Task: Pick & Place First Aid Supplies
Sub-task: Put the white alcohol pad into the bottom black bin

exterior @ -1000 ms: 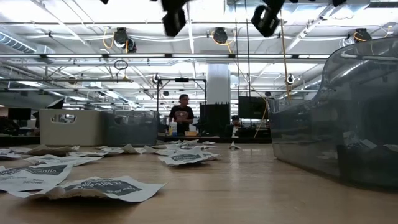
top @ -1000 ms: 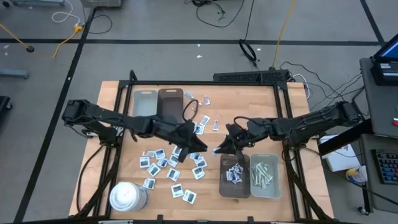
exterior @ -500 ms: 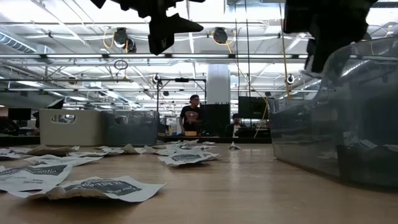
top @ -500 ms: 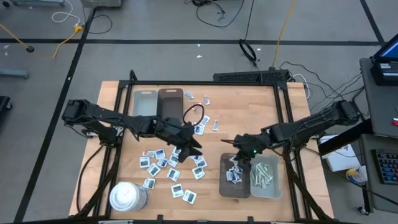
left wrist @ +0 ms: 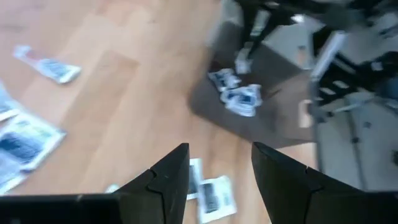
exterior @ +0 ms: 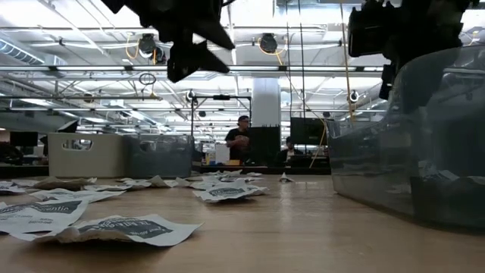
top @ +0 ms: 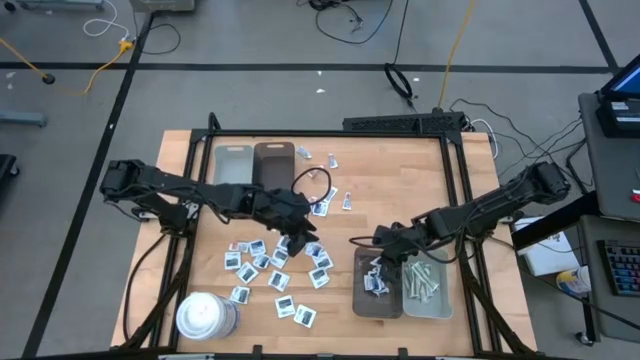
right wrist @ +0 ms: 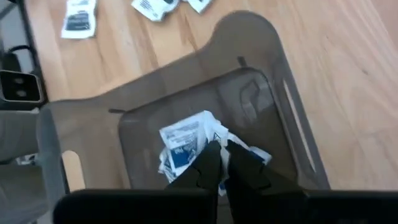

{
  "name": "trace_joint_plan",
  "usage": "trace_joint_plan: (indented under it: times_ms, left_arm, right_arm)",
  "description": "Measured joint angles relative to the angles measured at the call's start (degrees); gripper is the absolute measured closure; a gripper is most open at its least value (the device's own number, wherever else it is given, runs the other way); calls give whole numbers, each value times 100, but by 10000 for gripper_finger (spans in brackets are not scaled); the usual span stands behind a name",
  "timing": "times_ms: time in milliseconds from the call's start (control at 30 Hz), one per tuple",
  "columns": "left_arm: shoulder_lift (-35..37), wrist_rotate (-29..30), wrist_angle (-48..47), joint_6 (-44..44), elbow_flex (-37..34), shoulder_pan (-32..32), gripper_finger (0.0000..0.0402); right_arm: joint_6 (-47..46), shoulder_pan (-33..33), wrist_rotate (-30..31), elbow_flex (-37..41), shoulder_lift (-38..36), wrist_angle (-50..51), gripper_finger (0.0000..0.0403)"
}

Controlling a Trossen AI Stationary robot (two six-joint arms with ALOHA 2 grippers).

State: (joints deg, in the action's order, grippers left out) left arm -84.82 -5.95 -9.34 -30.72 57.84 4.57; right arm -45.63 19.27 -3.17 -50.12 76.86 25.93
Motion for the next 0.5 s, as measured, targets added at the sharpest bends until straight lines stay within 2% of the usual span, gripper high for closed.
trace_joint_plan:
  times_ms: [133,300,500]
  left_arm:
    - [-4,170,-289,232,0,-118,209]
    - [-9,163,-332,868,0,-157,167]
    - [-620,155,-844,1458,304,-157,140]
  right_arm:
    - [206,-2,-144,0,-44,-54,331]
    - [481,-2,-307,0,-41,-225,254]
    - [496,-2,-474,0,-75,-189,213]
